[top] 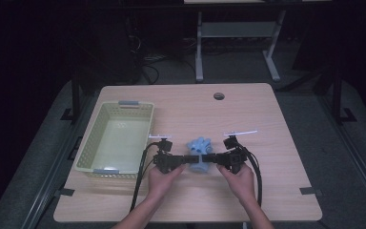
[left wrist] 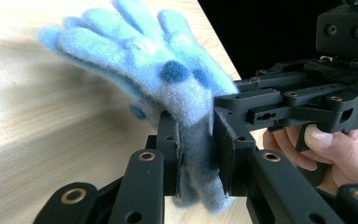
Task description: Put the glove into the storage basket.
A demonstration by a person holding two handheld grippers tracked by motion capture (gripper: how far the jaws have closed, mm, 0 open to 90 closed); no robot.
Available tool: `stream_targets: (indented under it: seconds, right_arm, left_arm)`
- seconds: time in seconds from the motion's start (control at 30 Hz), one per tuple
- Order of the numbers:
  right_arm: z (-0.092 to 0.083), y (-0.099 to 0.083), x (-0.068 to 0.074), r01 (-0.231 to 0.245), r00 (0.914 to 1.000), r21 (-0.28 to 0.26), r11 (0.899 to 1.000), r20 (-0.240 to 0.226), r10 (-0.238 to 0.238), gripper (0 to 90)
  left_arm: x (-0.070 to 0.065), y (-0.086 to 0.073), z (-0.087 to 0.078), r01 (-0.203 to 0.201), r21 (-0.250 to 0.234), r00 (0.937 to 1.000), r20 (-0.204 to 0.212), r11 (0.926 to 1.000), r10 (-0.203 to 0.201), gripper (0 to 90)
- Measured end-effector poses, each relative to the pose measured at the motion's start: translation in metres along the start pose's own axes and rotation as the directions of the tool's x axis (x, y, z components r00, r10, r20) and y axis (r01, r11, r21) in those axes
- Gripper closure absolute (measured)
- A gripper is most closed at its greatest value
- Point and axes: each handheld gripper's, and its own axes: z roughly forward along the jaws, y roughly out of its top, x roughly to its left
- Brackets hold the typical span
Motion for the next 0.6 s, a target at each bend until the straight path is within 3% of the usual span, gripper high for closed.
stream_targets:
  seconds: [0.6]
  right_arm:
    - [-0.006,0.021,0.018,0.034,0.9988,-0.022,0.999,-0.036,-0.035,78.0]
  left_arm:
    - [-0.011,0.017,-0.024,-0.025,-0.031,0.9996,0.009,0.9992,0.026,73.1]
